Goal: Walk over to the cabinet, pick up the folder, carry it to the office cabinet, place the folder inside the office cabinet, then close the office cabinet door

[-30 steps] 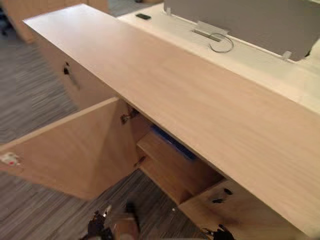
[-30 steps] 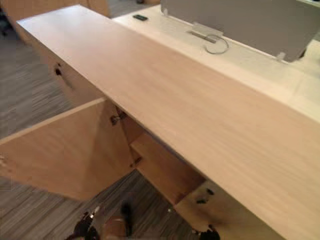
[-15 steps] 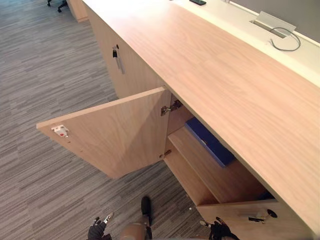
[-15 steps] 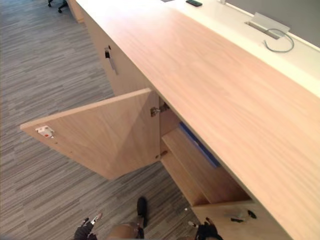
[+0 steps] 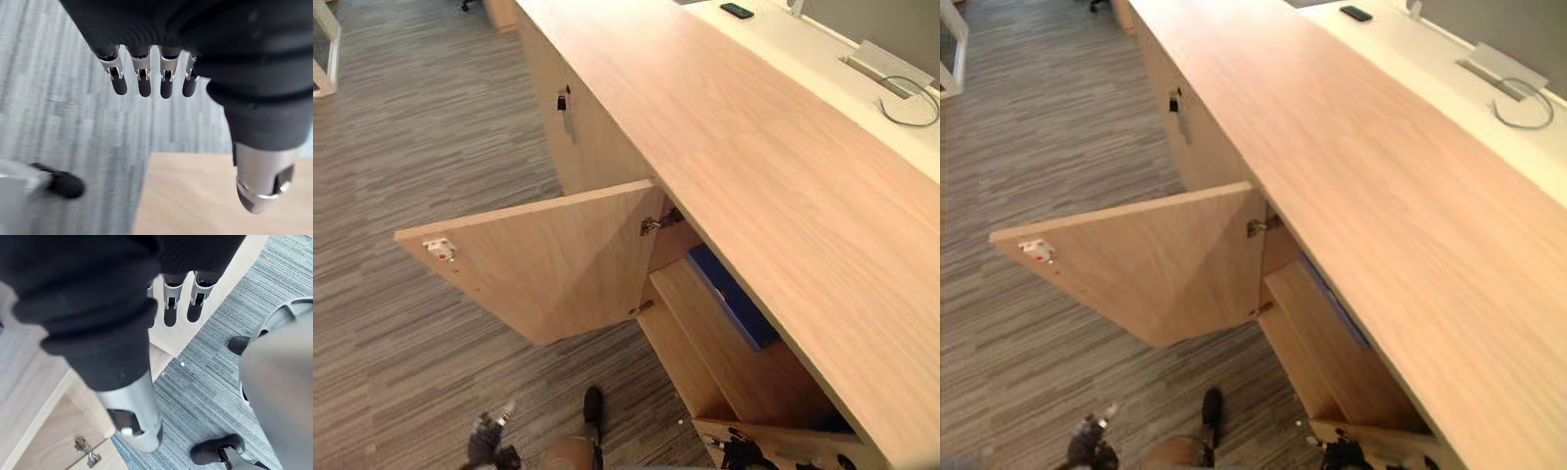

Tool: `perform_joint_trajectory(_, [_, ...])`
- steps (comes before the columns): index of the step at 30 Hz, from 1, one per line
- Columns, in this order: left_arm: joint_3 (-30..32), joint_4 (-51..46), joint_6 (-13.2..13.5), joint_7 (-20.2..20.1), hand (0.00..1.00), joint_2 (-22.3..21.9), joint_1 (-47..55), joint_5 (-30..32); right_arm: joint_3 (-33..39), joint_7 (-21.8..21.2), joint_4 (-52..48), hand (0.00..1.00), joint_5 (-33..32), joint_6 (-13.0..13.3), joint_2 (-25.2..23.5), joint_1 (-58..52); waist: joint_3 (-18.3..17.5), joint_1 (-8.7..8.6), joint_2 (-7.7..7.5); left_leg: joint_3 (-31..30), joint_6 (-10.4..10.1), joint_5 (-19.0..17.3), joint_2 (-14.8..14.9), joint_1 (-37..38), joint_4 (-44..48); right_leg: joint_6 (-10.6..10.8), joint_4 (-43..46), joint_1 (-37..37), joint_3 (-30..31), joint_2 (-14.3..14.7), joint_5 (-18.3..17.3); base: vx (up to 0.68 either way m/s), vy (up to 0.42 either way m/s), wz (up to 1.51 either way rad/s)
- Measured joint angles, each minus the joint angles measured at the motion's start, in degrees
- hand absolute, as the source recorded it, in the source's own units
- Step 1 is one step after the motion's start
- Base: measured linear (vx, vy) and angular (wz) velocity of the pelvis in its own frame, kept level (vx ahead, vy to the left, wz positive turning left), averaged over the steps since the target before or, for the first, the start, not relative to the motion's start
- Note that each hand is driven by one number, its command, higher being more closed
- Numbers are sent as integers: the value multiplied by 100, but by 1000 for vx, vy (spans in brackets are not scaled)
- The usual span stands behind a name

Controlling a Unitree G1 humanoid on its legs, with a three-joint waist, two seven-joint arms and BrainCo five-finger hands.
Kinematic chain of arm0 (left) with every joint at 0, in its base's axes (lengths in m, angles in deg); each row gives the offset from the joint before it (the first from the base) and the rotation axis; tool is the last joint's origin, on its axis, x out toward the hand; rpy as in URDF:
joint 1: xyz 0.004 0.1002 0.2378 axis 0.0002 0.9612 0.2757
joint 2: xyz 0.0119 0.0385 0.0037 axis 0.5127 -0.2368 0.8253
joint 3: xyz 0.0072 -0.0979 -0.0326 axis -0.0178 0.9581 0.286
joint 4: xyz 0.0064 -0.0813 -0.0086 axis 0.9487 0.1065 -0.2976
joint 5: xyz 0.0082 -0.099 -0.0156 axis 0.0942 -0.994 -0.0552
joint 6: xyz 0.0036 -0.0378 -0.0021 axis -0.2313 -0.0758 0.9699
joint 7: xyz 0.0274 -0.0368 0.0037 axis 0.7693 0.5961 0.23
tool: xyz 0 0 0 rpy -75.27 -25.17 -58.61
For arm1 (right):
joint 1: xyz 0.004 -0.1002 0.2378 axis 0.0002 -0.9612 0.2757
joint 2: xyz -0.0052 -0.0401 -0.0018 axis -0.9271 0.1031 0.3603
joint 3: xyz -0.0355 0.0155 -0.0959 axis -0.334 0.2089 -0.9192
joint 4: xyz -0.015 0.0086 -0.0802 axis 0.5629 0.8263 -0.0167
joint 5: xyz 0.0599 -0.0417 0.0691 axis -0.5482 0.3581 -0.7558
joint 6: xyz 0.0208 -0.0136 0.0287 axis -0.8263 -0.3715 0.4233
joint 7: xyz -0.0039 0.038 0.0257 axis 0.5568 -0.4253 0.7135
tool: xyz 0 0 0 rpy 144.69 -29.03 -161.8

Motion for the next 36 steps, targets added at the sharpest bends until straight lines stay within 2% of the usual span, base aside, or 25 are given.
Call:
perform_joint_trajectory(1, [463,-504,29,93,0,-9,15,-97,196,3,40,0,-2,-9,22,-38,0,11,12,65,7,-148,4,-6,135,31,201,-65,33,-119,-22,-21,38,-34])
perform_joint_trajectory(2, [699,-724,78,164,0,-18,21,-134,241,5,37,0,-12,-10,62,-79,-22,25,42,158,-22,-417,20,-51,236,61,298,-125,51,-182,-41,-48,51,-52])
perform_joint_trajectory(3, [1084,-961,164,305,0,-20,-39,-171,374,7,38,0,-21,-15,108,-107,-37,33,3,529,-130,-799,55,-206,520,87,406,-197,96,-364,-55,-42,89,-57])
perform_joint_trajectory(4, [1492,-1161,236,470,0,2,-175,-185,447,12,19,0,-21,-11,197,-179,-30,16,-111,1132,155,-1397,217,-633,1600,118,572,-377,129,-707,-62,-7,119,-63])
perform_joint_trajectory(5, [1656,-1322,292,661,0,7,-200,-136,508,13,-10,0,-22,-7,335,-263,-73,14,-16,1128,288,-1608,545,-1069,2765,126,807,-554,146,-852,-58,44,138,-61])
perform_joint_trajectory(6, [1783,-1514,349,820,0,2,-159,-35,583,15,-17,0,-24,-14,449,-382,-121,15,78,959,204,-1773,906,-1298,3489,130,1038,-688,218,-975,-60,103,198,-67])
perform_joint_trajectory(7, [1865,-1776,427,1056,0,-17,-92,196,606,50,-34,0,-23,-14,576,-548,-178,35,174,550,111,-1736,1286,-1359,3771,139,1349,-823,455,-1146,-64,107,231,-57])
perform_joint_trajectory(8, [1868,-1925,458,1147,0,-44,-47,282,634,58,-38,0,-22,-16,623,-642,-220,41,231,290,-5,-1639,1408,-1335,3646,154,1516,-897,534,-1226,-70,130,395,-48])
perform_joint_trajectory(9, [1856,-2113,472,1258,0,-88,-49,426,681,64,-24,0,-22,-21,660,-733,-272,72,247,-126,-521,-1743,1257,-1216,3435,193,1757,-1064,700,-1432,-71,116,485,-5])
perform_joint_trajectory(10, [1720,-2361,455,1397,0,-126,-135,716,890,58,72,0,-21,-43,557,-755,-363,-13,80,-146,-763,-1975,862,-1154,3126,215,1904,-1296,783,-1835,57,141,551,16])
perform_joint_trajectory(11, [1622,-2457,428,1413,0,-152,-196,929,934,50,90,0,-20,-61,483,-759,-364,-21,44,-85,-771,-2023,766,-1156,2998,226,1896,-1332,788,-1938,181,107,488,33])
perform_joint_trajectory(12, [1425,-2604,379,1413,0,-180,-235,1306,1081,56,13,0,-50,-56,316,-669,-328,-6,-10,38,-741,-2019,653,-1137,2875,259,1894,-1392,855,-2067,548,76,345,12])
perform_joint_trajectory(14, [1217,-2765,247,1407,0,-238,-217,1752,1062,45,-80,0,-95,-22,162,-620,-301,23,60,112,-659,-1963,667,-807,2530,311,2042,-1596,1108,-2111,1023,27,256,-24])
perform_joint_trajectory(15, [1025,-2794,216,1407,0,-194,-226,2061,1024,24,-58,0,-163,-9,142,-623,-330,18,99,106,-644,-1855,703,-580,2180,662,1784,-1587,1222,-1915,589,2,154,-21])
perform_joint_trajectory(16, [910,-2809,198,1404,0,-143,-261,2187,1008,5,-54,0,-184,-9,132,-621,-334,12,102,104,-662,-1806,709,-515,1987,706,1564,-1593,1245,-1801,540,-55,55,4])
perform_joint_trajectory(17, [699,-2822,181,1379,0,-21,-399,2431,949,2,-50,0,-227,-9,95,-615,-349,-8,88,195,-638,-1703,751,-451,1638,687,1039,-1707,1245,-1501,557,-84,-32,17])
perform_joint_trajectory(18, [594,-2823,175,1357,0,72,-600,2589,850,4,-48,0,-250,-9,51,-609,-366,-36,51,405,-662,-1505,806,-447,1375,543,563,-1868,1244,-1232,692,-97,-82,24])
perform_joint_trajectory(19, [556,-2799,168,1357,0,66,-682,2667,827,3,-47,0,-253,-8,64,-612,-384,-90,60,417,-668,-1358,826,-445,1258,633,435,-1888,1295,-1140,763,-45,-152,7])
perform_joint_trajectory(21, [677,-2814,91,1493,0,11,-745,2745,795,2,-62,0,-260,15,100,-639,-434,-131,225,476,-793,-1039,1009,-213,696,687,292,-1875,1380,-895,840,27,-139,-14])
perform_joint_trajectory(24, [649,-2777,69,1504,0,198,-725,2753,713,-21,-122,0,-250,-2,147,-712,-463,-104,280,472,-897,-609,1147,166,70,614,292,-1785,1374,-708,799,106,-93,1])
perform_joint_trajectory(26, [489,-2742,67,1495,0,329,-723,2824,594,-68,-229,0,-250,4,200,-722,-473,-113,280,494,-913,-482,1151,363,-194,602,341,-1740,1386,-696,793,103,-4,5])
perform_joint_trajectory(30, [129,-2454,54,1376,0,798,-728,2975,515,-138,-264,0,-249,9,143,-701,-517,-95,268,619,-913,-462,1138,499,-233,602,309,-1719,1481,-664,793,35,17,-14])
perform_joint_trajectory(33, [-389,-2207,48,1046,0,1127,-818,3049,478,-166,-260,0,-250,4,163,-708,-541,-131,275,715,-934,-436,1167,554,-259,603,151,-1688,1589,-589,794,-25,-8,-18])
perform_joint_trajectory(36, [-643,-2017,43,822,0,1244,-847,3078,302,-177,-251,0,-248,-7,170,-715,-553,-117,273,753,-960,-385,1238,609,-272,593,73,-1654,1667,-495,802,-74,-11,-10])
